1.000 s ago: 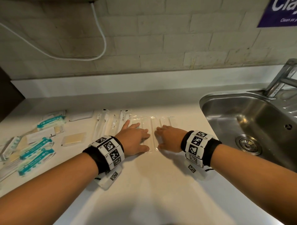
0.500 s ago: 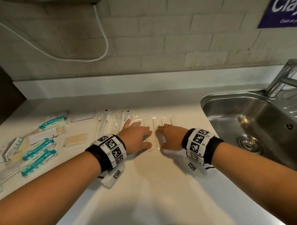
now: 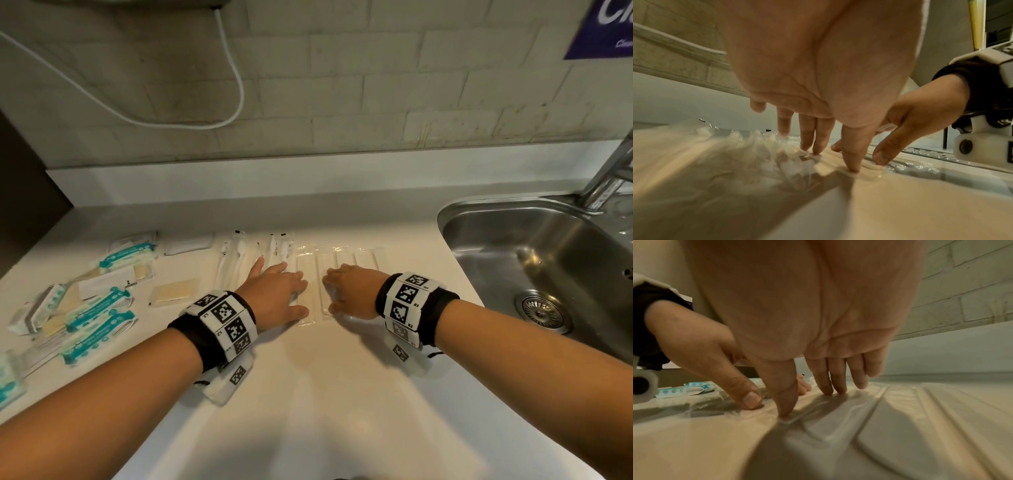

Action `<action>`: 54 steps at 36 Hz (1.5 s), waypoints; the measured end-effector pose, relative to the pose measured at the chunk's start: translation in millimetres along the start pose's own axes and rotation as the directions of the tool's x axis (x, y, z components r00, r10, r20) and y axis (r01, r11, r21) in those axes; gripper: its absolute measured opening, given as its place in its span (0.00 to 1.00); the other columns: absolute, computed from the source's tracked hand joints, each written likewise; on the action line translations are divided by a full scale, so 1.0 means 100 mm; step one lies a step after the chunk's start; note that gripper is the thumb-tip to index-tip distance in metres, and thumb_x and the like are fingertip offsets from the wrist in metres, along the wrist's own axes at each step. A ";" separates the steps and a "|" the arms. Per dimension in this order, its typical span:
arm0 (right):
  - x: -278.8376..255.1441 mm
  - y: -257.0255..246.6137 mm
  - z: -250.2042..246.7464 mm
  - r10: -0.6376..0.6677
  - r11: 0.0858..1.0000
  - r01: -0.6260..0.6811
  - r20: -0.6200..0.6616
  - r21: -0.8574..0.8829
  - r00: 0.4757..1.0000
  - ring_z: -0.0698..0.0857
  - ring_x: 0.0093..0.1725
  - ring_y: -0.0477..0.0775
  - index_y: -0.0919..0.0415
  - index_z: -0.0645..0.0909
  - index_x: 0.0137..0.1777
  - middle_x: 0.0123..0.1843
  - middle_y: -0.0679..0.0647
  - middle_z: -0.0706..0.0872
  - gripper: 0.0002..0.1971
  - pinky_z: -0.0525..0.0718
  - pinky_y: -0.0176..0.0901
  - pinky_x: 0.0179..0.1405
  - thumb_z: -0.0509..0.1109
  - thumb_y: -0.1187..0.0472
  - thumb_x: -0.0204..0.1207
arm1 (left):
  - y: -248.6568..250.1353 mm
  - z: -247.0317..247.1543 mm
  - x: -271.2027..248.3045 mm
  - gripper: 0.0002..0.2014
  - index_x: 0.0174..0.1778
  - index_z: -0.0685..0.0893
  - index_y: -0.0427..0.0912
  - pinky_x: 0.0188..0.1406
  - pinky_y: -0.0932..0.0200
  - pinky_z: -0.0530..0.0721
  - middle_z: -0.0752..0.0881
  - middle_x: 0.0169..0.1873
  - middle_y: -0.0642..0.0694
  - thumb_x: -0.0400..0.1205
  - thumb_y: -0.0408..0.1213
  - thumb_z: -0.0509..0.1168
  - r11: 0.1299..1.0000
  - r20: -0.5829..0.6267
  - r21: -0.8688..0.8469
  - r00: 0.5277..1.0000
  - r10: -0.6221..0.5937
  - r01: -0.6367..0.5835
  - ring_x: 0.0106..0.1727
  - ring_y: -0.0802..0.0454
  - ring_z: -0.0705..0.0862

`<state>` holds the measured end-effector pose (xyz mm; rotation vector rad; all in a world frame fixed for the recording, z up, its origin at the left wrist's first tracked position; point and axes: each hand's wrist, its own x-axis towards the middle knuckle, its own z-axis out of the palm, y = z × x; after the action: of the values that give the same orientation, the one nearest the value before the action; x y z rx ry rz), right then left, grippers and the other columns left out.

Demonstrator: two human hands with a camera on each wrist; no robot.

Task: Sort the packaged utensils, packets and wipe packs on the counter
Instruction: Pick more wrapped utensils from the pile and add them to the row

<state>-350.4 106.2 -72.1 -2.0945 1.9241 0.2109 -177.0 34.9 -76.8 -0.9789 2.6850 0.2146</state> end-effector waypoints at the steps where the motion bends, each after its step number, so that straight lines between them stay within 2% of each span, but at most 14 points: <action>1: 0.00 0.00 0.00 0.001 1.000 -0.001 0.000 -0.003 1.000 0.79 0.63 0.57 0.61 0.77 0.63 0.63 0.55 0.80 0.16 0.79 0.50 0.63 0.61 0.51 0.81 | 0.00 0.00 0.00 0.30 0.81 0.68 0.54 0.82 0.36 0.36 0.60 0.84 0.54 0.83 0.61 0.57 1.000 0.001 -0.002 1.000 0.000 0.000 0.86 0.48 0.50; 7: -0.02 -0.04 0.02 0.018 1.000 -0.019 -0.037 -0.012 0.999 0.79 0.61 0.56 0.61 0.77 0.62 0.60 0.54 0.81 0.14 0.78 0.47 0.60 0.62 0.55 0.81 | -0.02 -0.02 -0.01 0.30 0.81 0.67 0.54 0.83 0.37 0.36 0.58 0.85 0.55 0.83 0.61 0.57 0.999 0.007 -0.041 1.000 0.004 -0.004 0.86 0.48 0.49; 10: -0.02 -0.07 0.00 0.038 0.999 -0.038 -0.021 -0.012 0.999 0.80 0.61 0.56 0.60 0.78 0.61 0.59 0.54 0.81 0.14 0.77 0.46 0.60 0.62 0.55 0.80 | -0.05 -0.03 -0.04 0.29 0.80 0.69 0.55 0.83 0.38 0.37 0.58 0.85 0.55 0.83 0.60 0.59 0.990 -0.005 -0.139 1.000 0.010 -0.011 0.86 0.50 0.49; 12: -0.02 -0.10 -0.05 0.041 0.999 -0.041 0.005 -0.014 0.999 0.80 0.62 0.56 0.59 0.78 0.61 0.59 0.54 0.81 0.14 0.76 0.45 0.60 0.63 0.53 0.80 | -0.10 -0.04 -0.07 0.28 0.80 0.68 0.58 0.83 0.41 0.38 0.61 0.84 0.57 0.83 0.58 0.60 0.966 -0.081 -0.260 0.996 -0.022 0.000 0.86 0.51 0.51; 14: -0.02 -0.14 -0.12 0.029 1.000 -0.029 0.008 -0.007 1.000 0.79 0.65 0.56 0.59 0.78 0.66 0.64 0.54 0.81 0.18 0.75 0.45 0.64 0.63 0.51 0.80 | -0.18 -0.08 -0.11 0.25 0.78 0.70 0.60 0.84 0.42 0.46 0.66 0.81 0.57 0.84 0.56 0.61 0.944 -0.204 -0.329 0.976 -0.081 0.010 0.84 0.51 0.58; 18: 0.02 -0.29 -0.24 -0.009 0.999 0.011 -0.047 0.043 0.999 0.77 0.70 0.56 0.57 0.72 0.75 0.74 0.55 0.76 0.26 0.75 0.50 0.71 0.64 0.46 0.80 | -0.45 -0.21 -0.20 0.19 0.73 0.76 0.59 0.80 0.45 0.55 0.74 0.76 0.57 0.85 0.50 0.62 0.956 -0.319 -0.291 0.937 -0.140 0.043 0.79 0.51 0.65; 21: 0.13 -0.45 -0.28 -0.039 0.998 0.042 -0.072 0.036 0.997 0.77 0.69 0.56 0.56 0.72 0.74 0.73 0.54 0.77 0.27 0.75 0.52 0.71 0.63 0.43 0.79 | -0.61 -0.23 -0.24 0.22 0.75 0.74 0.61 0.81 0.45 0.50 0.71 0.79 0.59 0.83 0.51 0.63 0.972 -0.267 -0.219 0.952 -0.147 0.089 0.81 0.50 0.62; 25: 0.36 -0.65 -0.22 -0.015 1.000 0.015 -0.048 -0.003 0.999 0.76 0.71 0.57 0.55 0.71 0.75 0.73 0.54 0.78 0.31 0.75 0.55 0.72 0.63 0.39 0.78 | -0.66 -0.13 -0.26 0.32 0.82 0.62 0.62 0.81 0.39 0.33 0.55 0.84 0.60 0.80 0.61 0.61 0.996 -0.053 -0.059 0.996 -0.067 0.064 0.86 0.47 0.43; 27: 0.46 -0.72 -0.17 0.012 0.999 -0.013 -0.019 -0.044 1.000 0.75 0.72 0.58 0.56 0.70 0.76 0.74 0.54 0.77 0.34 0.73 0.56 0.73 0.63 0.36 0.76 | -0.66 -0.06 -0.26 0.34 0.84 0.58 0.60 0.79 0.38 0.30 0.52 0.85 0.58 0.81 0.63 0.58 0.999 -0.006 0.028 0.999 -0.037 0.038 0.86 0.44 0.39; 32: 0.54 -0.81 -0.15 0.044 0.995 -0.041 0.033 -0.091 0.998 0.66 0.79 0.61 0.59 0.65 0.80 0.79 0.56 0.70 0.36 0.64 0.55 0.79 0.63 0.38 0.78 | -0.69 -0.01 -0.28 0.35 0.84 0.60 0.56 0.80 0.38 0.31 0.56 0.85 0.55 0.82 0.64 0.56 0.999 -0.027 0.054 1.000 -0.002 0.004 0.86 0.43 0.41; 41: 0.40 -0.86 -0.17 0.067 0.997 -0.064 0.083 -0.038 0.994 0.65 0.80 0.60 0.58 0.65 0.80 0.81 0.56 0.68 0.35 0.63 0.56 0.81 0.66 0.42 0.77 | -0.73 0.07 -0.33 0.37 0.81 0.67 0.56 0.82 0.39 0.37 0.66 0.82 0.54 0.77 0.70 0.57 0.998 -0.077 -0.013 0.995 0.059 -0.060 0.85 0.46 0.52; 47: 0.26 -0.89 -0.21 0.070 0.996 -0.065 0.089 -0.054 0.994 0.61 0.82 0.60 0.58 0.64 0.81 0.82 0.56 0.65 0.34 0.59 0.54 0.81 0.66 0.44 0.79 | -0.80 0.04 -0.43 0.36 0.81 0.64 0.60 0.82 0.42 0.39 0.67 0.81 0.54 0.78 0.65 0.62 0.981 -0.140 -0.190 0.990 0.014 -0.041 0.84 0.50 0.55; 51: 0.29 -0.96 -0.28 0.039 0.998 -0.036 0.059 -0.060 0.998 0.54 0.85 0.59 0.56 0.55 0.84 0.86 0.54 0.55 0.37 0.54 0.54 0.83 0.63 0.44 0.80 | -0.97 0.01 -0.47 0.35 0.83 0.62 0.60 0.82 0.41 0.38 0.61 0.84 0.55 0.80 0.63 0.61 0.992 -0.099 -0.126 0.995 0.002 -0.015 0.86 0.48 0.50; 54: 0.37 -1.04 -0.29 0.019 0.995 -0.013 0.060 -0.099 0.998 0.54 0.85 0.58 0.56 0.55 0.84 0.86 0.54 0.56 0.37 0.54 0.54 0.83 0.63 0.43 0.80 | -1.04 0.04 -0.46 0.36 0.84 0.58 0.60 0.81 0.38 0.35 0.55 0.85 0.56 0.80 0.66 0.57 0.999 -0.004 0.010 0.999 0.048 -0.048 0.86 0.45 0.44</action>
<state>-246.1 68.8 -44.4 -2.1090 1.9324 0.3752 -75.3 -15.1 -71.6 -0.9135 2.7129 0.2095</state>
